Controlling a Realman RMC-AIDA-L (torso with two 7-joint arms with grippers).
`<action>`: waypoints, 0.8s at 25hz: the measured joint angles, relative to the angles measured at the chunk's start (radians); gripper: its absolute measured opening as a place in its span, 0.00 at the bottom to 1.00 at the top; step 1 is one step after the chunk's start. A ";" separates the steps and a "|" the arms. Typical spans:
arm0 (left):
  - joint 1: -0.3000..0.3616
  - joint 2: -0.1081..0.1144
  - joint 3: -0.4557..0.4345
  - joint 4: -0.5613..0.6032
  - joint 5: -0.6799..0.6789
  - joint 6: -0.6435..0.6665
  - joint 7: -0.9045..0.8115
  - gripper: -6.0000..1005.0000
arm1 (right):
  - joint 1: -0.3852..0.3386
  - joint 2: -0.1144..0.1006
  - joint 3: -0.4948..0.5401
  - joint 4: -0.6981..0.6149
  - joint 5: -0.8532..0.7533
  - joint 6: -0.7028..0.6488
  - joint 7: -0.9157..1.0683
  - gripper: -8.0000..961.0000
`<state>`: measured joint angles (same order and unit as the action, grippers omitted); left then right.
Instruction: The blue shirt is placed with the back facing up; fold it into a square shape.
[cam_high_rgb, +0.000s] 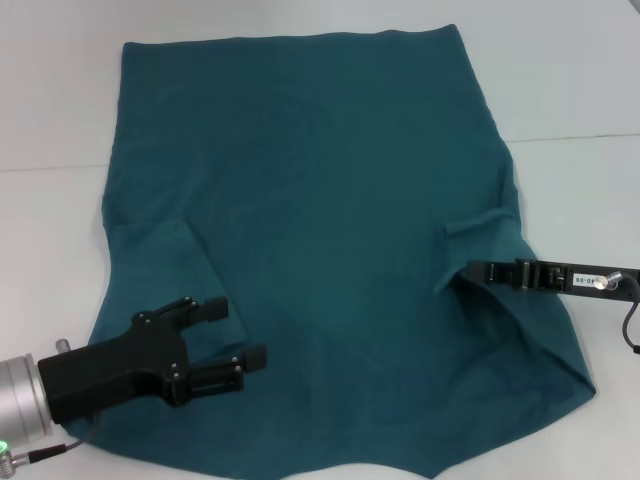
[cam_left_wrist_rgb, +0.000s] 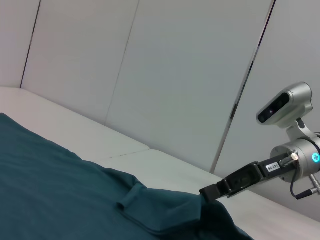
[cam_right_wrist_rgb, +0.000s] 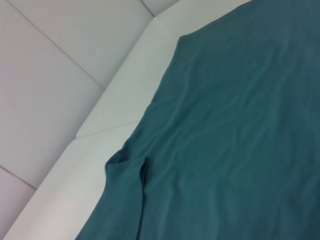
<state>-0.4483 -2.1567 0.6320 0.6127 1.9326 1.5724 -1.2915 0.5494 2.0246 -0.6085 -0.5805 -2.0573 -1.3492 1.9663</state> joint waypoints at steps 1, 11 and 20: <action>0.000 0.000 0.000 0.000 0.000 0.000 0.000 0.91 | -0.002 0.000 0.000 0.000 0.000 -0.005 -0.003 0.01; 0.001 -0.002 0.000 0.001 0.000 0.000 0.000 0.91 | -0.007 0.005 -0.001 0.010 -0.049 0.007 -0.046 0.01; 0.000 -0.002 0.000 0.001 0.000 -0.005 0.004 0.91 | -0.012 0.007 0.029 0.010 -0.014 -0.043 -0.142 0.20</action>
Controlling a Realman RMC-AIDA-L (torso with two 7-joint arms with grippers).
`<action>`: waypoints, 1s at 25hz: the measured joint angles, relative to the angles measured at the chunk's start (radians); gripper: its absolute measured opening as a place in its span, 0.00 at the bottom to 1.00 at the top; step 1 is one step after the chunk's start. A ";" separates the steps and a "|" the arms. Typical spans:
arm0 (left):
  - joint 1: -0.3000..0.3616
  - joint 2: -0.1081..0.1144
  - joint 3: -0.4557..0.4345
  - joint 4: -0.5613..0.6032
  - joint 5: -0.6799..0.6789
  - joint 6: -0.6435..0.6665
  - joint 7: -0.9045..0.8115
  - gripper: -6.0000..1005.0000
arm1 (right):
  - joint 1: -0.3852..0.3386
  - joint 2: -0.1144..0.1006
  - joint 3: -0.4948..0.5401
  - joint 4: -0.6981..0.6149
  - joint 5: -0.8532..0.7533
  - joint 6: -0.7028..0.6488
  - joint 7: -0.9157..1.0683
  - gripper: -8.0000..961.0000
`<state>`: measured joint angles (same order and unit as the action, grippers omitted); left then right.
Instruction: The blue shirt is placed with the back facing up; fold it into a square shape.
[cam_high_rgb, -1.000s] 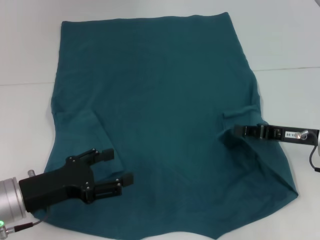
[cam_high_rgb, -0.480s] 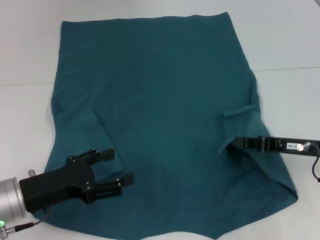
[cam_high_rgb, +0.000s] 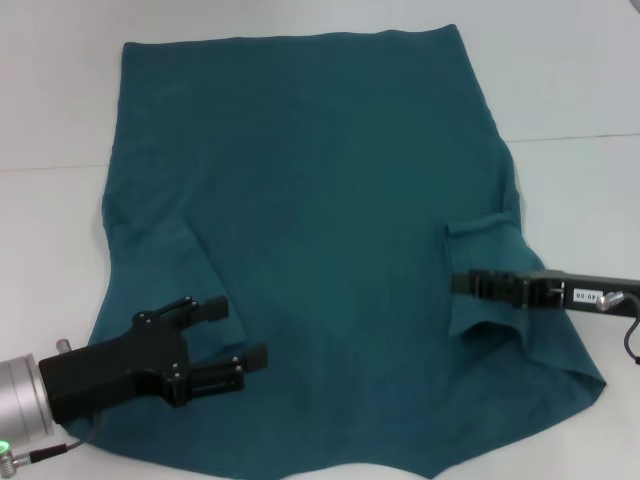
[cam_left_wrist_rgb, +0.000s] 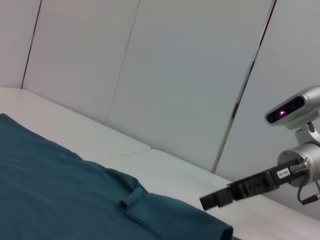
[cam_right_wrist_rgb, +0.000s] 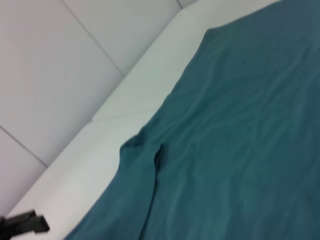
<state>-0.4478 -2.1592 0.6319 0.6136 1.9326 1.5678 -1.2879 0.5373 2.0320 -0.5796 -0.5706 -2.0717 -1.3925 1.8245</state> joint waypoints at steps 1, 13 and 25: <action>0.000 0.000 0.000 0.000 0.000 0.000 0.001 0.91 | 0.000 0.000 0.005 0.000 0.006 0.001 0.000 0.24; 0.001 0.001 -0.022 0.000 -0.001 0.007 -0.012 0.91 | -0.006 -0.017 0.058 -0.012 0.072 -0.072 -0.023 0.90; 0.065 0.005 -0.080 0.103 0.016 -0.030 -0.137 0.90 | 0.001 -0.010 0.060 -0.009 0.085 -0.095 -0.028 0.95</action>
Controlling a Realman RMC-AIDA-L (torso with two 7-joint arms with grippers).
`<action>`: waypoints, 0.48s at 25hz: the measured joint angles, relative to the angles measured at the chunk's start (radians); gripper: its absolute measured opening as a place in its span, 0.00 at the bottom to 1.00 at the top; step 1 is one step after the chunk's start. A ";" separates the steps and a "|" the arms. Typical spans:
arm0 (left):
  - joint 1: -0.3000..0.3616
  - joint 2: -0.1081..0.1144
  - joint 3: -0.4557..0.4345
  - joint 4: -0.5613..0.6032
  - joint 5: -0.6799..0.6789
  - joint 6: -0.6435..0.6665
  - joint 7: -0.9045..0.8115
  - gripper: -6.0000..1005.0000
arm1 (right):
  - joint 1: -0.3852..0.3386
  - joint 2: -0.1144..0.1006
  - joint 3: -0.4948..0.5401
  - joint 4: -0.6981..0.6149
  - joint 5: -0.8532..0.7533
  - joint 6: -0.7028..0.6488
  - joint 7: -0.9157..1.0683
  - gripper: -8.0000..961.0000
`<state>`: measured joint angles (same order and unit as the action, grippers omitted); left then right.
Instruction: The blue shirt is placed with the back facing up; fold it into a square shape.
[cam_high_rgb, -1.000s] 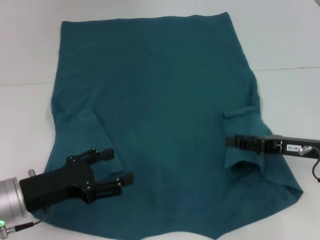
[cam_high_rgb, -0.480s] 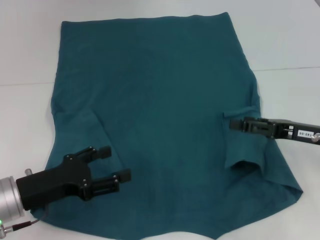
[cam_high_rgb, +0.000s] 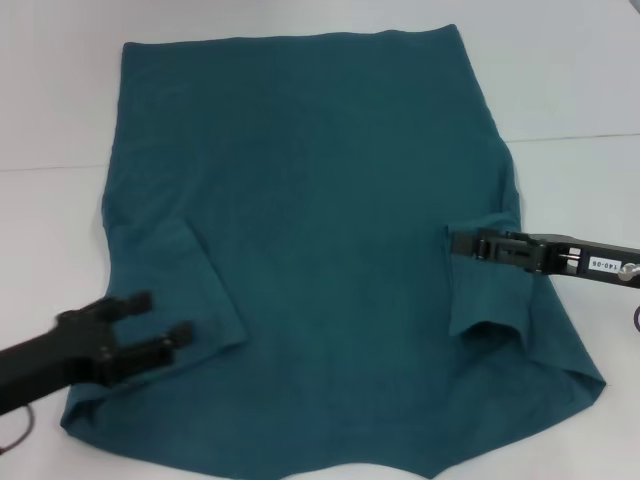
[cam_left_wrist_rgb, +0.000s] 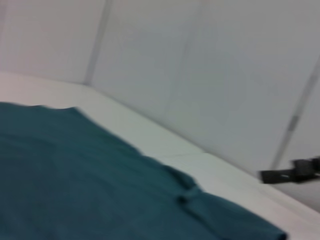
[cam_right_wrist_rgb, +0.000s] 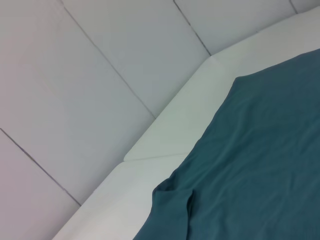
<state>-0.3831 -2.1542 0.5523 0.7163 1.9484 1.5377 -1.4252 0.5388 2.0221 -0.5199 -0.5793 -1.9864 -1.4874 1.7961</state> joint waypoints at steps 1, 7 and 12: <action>0.005 0.000 -0.017 0.007 0.011 -0.021 -0.022 0.90 | 0.001 0.002 0.000 0.001 0.000 0.001 0.000 0.94; 0.016 0.009 -0.094 0.013 0.093 -0.103 -0.127 0.90 | 0.004 0.012 -0.003 -0.003 0.000 0.004 -0.014 0.94; 0.027 0.014 -0.130 0.040 0.158 -0.103 -0.212 0.90 | 0.004 0.008 -0.003 -0.004 0.000 0.004 -0.005 0.94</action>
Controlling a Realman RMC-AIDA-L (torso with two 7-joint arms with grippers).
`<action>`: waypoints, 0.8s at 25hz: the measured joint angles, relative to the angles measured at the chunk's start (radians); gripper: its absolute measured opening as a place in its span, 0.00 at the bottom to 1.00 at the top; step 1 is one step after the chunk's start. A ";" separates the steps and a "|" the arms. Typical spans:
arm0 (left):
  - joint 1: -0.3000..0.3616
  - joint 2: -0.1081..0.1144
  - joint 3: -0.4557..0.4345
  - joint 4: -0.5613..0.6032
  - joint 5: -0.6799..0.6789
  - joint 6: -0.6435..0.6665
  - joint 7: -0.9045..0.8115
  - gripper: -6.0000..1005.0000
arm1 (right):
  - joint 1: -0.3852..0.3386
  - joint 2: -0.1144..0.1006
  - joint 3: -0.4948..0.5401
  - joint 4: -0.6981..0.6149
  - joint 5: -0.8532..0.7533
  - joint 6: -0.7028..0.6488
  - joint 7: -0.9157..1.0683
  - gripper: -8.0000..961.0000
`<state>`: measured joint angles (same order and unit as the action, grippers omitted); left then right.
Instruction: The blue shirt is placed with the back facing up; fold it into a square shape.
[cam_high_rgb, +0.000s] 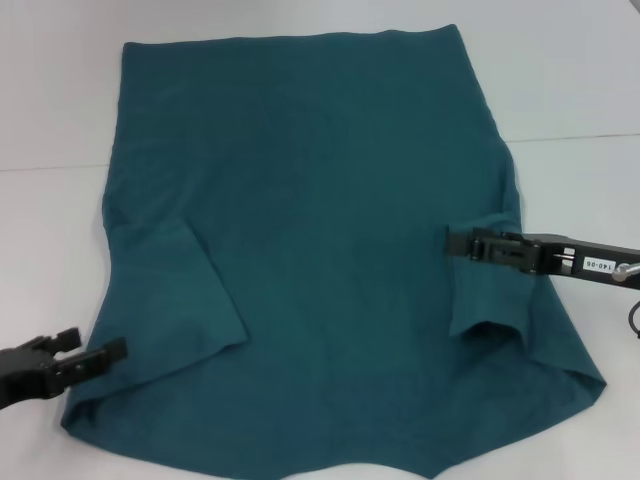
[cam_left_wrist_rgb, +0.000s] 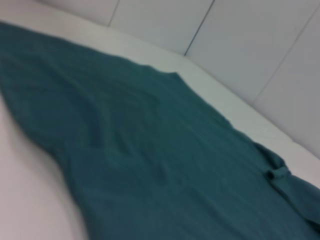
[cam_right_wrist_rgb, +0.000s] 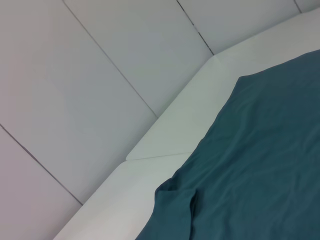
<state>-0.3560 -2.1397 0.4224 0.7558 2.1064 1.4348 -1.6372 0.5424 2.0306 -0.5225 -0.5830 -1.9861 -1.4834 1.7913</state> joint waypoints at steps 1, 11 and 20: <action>0.002 0.001 -0.003 0.007 0.009 0.002 -0.017 0.90 | 0.000 -0.002 0.001 0.000 0.000 -0.002 0.000 0.94; 0.007 0.011 -0.008 0.078 0.135 0.028 -0.198 0.90 | -0.001 -0.009 -0.002 0.000 0.000 -0.004 0.016 0.94; 0.000 0.014 -0.005 0.090 0.213 0.041 -0.241 0.90 | -0.001 -0.011 0.002 0.000 0.000 -0.007 0.016 0.94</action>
<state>-0.3559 -2.1258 0.4178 0.8457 2.3190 1.4761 -1.8779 0.5415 2.0200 -0.5204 -0.5829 -1.9864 -1.4904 1.8070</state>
